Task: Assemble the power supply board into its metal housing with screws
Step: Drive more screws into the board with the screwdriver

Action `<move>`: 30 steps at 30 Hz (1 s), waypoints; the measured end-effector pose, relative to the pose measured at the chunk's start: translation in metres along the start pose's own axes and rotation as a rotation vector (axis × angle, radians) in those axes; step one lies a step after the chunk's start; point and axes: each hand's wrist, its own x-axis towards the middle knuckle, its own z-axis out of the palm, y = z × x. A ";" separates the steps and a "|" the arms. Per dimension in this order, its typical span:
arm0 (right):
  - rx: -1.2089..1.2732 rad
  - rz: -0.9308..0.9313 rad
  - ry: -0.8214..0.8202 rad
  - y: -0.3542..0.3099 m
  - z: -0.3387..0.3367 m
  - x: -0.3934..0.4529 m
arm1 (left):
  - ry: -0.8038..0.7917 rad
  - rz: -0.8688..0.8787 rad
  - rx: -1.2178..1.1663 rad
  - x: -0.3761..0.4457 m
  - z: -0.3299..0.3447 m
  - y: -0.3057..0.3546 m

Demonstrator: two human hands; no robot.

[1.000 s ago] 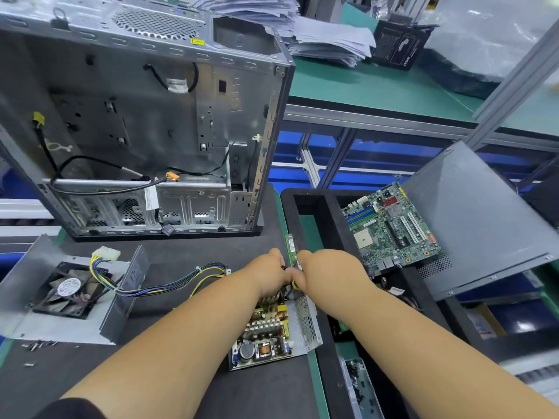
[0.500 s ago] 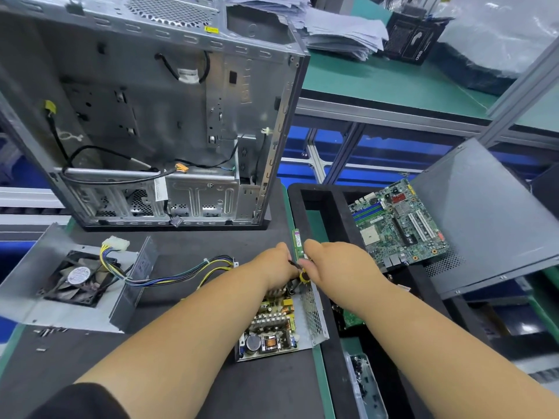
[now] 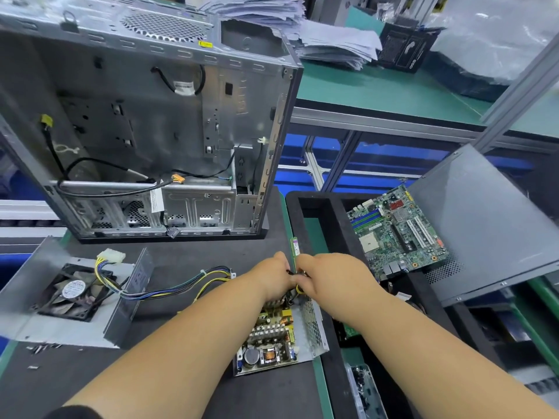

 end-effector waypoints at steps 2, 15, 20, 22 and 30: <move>-0.032 0.007 0.016 -0.001 0.000 -0.001 | 0.006 -0.005 -0.007 0.000 0.000 0.000; -0.054 0.060 -0.034 -0.001 -0.002 0.002 | 0.023 -0.009 -0.026 0.000 0.002 -0.001; 0.018 -0.007 -0.011 0.006 -0.001 -0.002 | 0.019 -0.028 -0.034 0.002 0.002 0.000; 0.039 -0.044 -0.021 0.005 -0.004 -0.003 | 0.019 -0.027 -0.037 0.003 0.002 0.000; -0.097 0.106 -0.025 -0.001 0.003 -0.004 | 0.012 -0.012 -0.004 0.003 0.002 -0.002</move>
